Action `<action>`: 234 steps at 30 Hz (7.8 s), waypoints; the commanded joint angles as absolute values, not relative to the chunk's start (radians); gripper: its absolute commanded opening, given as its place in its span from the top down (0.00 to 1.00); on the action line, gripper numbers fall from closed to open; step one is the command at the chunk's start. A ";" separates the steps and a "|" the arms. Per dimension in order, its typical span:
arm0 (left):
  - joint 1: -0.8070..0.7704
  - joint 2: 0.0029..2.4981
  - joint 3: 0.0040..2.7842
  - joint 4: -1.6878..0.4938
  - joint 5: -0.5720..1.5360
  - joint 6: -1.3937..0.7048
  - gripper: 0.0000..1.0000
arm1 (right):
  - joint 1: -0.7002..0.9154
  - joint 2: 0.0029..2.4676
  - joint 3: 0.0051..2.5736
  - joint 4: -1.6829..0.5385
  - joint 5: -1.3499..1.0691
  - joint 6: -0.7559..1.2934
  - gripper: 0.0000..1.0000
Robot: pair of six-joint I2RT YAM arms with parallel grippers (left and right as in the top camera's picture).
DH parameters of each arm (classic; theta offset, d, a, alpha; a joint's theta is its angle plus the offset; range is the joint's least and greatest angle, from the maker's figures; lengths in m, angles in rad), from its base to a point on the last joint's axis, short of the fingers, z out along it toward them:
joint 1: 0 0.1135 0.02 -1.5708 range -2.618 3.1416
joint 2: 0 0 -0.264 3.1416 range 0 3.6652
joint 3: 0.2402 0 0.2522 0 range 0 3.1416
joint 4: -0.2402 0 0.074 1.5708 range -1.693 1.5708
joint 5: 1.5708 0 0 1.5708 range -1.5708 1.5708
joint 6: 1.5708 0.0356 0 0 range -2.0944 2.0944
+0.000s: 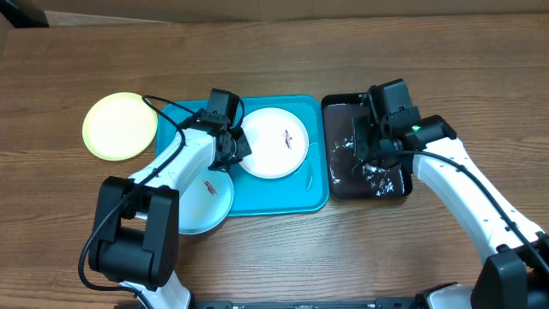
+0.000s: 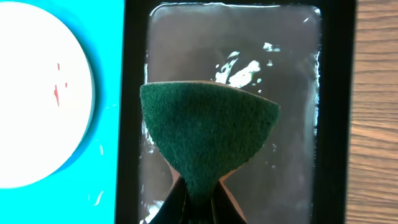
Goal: Clean dirty plates on tray and stack at the side
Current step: 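Lift the sponge and hold it above the black tray, then move the sponge onto the white plate and scrub its red stain, then return the sponge to the black tray with the right gripper, then lift the white plate off the teal tray with the left gripper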
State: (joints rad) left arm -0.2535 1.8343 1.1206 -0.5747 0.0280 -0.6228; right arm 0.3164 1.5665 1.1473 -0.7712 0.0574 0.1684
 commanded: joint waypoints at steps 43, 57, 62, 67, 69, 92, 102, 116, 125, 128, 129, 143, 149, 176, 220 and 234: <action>-0.252 1.811 1.115 -0.645 0.131 -0.598 0.96 | 0.327 1.565 1.085 -0.720 0.091 0.272 0.96; -0.289 1.811 1.115 -0.682 0.131 -0.598 0.96 | 0.320 1.565 1.085 -0.715 0.119 0.297 0.96; -0.290 1.811 1.115 -0.677 0.131 -0.598 0.96 | 0.319 1.565 1.085 -0.712 0.121 0.285 0.96; -0.290 1.811 1.115 -0.677 0.131 -0.598 0.96 | 0.319 1.565 1.085 -0.714 0.121 0.284 0.96; -0.290 1.811 1.115 -0.678 0.131 -0.598 0.96 | 0.319 1.565 1.085 -0.714 0.118 0.285 0.96; -0.290 1.811 1.115 -0.676 0.131 -0.598 0.96 | 0.300 1.565 1.164 -0.723 0.032 0.280 0.96; -0.297 1.811 1.115 -0.669 0.130 -0.598 0.94 | 0.297 1.565 1.336 -0.870 0.031 0.281 0.96; -0.321 1.811 1.115 -0.649 0.128 -0.607 0.96 | 0.379 1.570 1.335 -0.831 -0.020 0.231 0.96; -0.320 1.811 1.115 -0.649 0.123 -0.606 0.96 | 0.570 1.702 1.335 -0.743 0.114 0.232 0.96; -0.319 1.811 1.115 -0.652 0.120 -0.606 0.96 | 0.633 1.777 1.335 -0.715 0.277 0.232 0.96; -0.316 1.811 1.115 -0.653 0.120 -0.607 0.96 | 0.650 1.799 1.335 -0.705 0.332 0.232 0.96; -0.287 1.811 1.115 -0.673 0.106 -0.614 0.96 | 0.680 1.858 1.335 -0.645 0.370 0.236 0.96; -0.287 1.811 1.115 -0.673 0.104 -0.613 0.96 | 0.678 1.957 1.335 -0.663 0.357 0.294 0.96; -0.287 1.811 1.115 -0.669 0.104 -0.613 0.96 | 0.645 2.051 1.387 -0.606 -0.295 0.340 0.96; -0.289 1.811 1.111 -0.657 0.058 -0.613 0.68 | 0.168 1.856 1.438 -0.912 0.006 0.210 0.29; -0.289 1.811 1.079 -0.624 0.044 -0.621 0.75 | -0.087 1.859 1.564 -0.999 0.006 0.213 0.00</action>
